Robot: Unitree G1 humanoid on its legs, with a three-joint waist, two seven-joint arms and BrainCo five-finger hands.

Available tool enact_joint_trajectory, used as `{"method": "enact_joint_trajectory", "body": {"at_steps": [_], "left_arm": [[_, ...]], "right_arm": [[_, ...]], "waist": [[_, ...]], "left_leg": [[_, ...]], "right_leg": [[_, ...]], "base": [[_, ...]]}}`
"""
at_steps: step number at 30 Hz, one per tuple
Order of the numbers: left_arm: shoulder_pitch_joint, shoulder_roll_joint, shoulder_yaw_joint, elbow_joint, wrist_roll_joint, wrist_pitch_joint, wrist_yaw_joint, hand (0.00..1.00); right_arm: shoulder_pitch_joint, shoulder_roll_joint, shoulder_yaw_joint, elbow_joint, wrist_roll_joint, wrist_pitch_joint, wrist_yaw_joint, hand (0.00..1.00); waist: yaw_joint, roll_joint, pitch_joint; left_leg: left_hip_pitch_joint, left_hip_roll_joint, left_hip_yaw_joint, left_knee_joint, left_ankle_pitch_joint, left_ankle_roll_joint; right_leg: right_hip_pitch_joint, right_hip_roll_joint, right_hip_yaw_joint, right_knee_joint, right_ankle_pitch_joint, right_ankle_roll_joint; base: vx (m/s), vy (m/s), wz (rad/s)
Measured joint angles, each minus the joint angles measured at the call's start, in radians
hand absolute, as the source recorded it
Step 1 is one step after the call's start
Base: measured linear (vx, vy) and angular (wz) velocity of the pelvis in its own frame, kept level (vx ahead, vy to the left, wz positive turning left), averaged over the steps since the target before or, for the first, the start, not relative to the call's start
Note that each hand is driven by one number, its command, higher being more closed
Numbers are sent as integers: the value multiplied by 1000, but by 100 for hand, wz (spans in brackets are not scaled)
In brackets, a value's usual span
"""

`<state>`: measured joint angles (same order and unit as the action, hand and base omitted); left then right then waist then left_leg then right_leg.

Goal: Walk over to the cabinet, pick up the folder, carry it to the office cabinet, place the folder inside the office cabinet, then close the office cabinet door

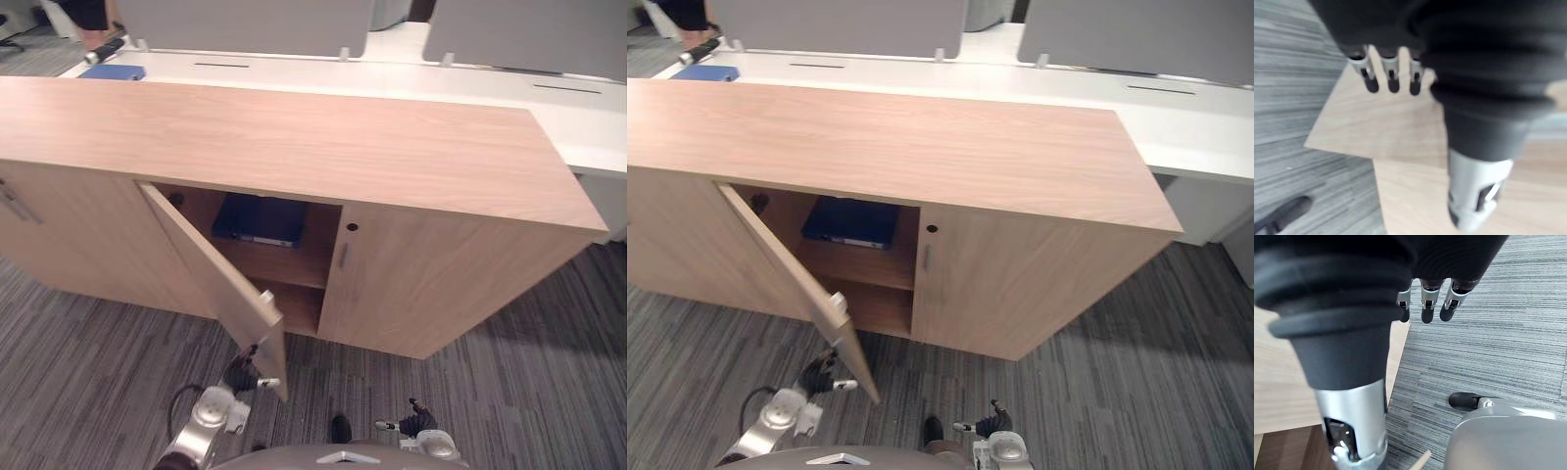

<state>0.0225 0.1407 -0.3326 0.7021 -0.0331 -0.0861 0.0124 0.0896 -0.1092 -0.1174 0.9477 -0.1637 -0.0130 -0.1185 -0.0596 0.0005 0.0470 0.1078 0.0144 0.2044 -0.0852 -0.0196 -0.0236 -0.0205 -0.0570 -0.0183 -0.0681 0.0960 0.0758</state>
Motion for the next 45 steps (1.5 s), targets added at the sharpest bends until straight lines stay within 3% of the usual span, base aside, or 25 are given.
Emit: {"method": "enact_joint_trajectory", "body": {"at_steps": [7,12,20,26,32,45], "left_arm": [[-41,-1,-4,-19,-1,-12,-4,0],[-42,6,3,17,0,-11,-4,0],[10,8,123,127,0,-1,6,0],[52,8,240,279,21,16,14,0],[77,6,312,331,78,28,46,0],[88,-5,431,372,105,46,48,0]], "right_arm": [[18,0,-1,11,0,17,-1,0],[22,0,-1,16,0,17,-1,0],[18,2,-2,55,2,16,-1,0],[13,8,-4,91,11,16,-1,0],[4,10,-8,94,11,16,0,0],[-23,15,-44,132,12,18,5,0]], "waist": [[-24,2,-2],[-25,0,-3],[-23,-16,-14],[-4,-37,-23],[2,-42,-22],[2,-44,-15]], "left_leg": [[21,4,16,6,-18,3],[34,2,12,6,-22,3],[35,-7,-27,6,-10,14],[31,-15,-54,0,-3,17],[17,-25,-66,0,-5,15],[20,-24,-63,0,-6,20]], "right_leg": [[16,7,5,-12,6,-3],[24,5,-4,-12,4,-2],[43,-10,-52,-12,-2,-2],[52,-21,-78,-18,-12,6],[52,-28,-88,-18,-15,11],[56,-25,-84,-12,-11,8]], "base": [[41,-3,-11],[12,-14,4],[-72,-23,16],[-81,-24,11],[-48,-7,10],[-8,-4,0]]}}
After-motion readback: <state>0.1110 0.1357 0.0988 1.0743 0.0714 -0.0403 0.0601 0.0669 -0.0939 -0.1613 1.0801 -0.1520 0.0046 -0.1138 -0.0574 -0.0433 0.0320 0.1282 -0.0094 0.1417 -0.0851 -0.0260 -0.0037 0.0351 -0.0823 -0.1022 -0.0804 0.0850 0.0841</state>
